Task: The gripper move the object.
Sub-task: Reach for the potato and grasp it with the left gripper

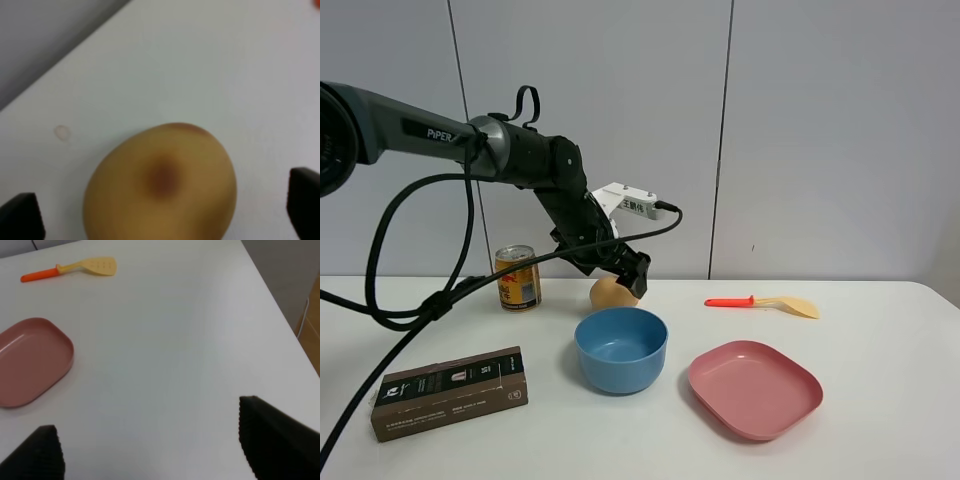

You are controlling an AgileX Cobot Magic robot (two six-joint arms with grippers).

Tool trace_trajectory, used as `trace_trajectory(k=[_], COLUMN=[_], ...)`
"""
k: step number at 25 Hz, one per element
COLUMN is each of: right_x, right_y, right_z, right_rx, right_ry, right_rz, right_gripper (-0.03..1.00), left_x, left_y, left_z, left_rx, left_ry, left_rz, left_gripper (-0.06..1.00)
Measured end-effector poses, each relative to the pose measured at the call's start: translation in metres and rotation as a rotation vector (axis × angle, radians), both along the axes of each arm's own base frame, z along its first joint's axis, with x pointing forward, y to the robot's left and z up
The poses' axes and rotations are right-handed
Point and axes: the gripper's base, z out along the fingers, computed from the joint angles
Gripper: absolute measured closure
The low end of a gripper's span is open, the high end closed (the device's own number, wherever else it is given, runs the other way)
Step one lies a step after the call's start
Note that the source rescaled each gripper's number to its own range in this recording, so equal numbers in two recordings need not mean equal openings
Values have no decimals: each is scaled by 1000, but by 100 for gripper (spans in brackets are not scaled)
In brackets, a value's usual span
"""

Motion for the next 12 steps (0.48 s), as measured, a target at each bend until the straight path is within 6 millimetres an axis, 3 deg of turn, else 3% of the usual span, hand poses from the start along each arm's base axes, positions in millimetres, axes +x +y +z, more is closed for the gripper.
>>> trace_trajectory(k=[12], right_x=[0], right_y=[0], right_z=[0], right_rx=[0], right_ry=[0], right_rz=[0], right_gripper=[-3], left_x=[10], left_y=[-5], left_z=[-20], left_rx=[4], left_ry=[13], left_rz=[-5], left_gripper=[-5])
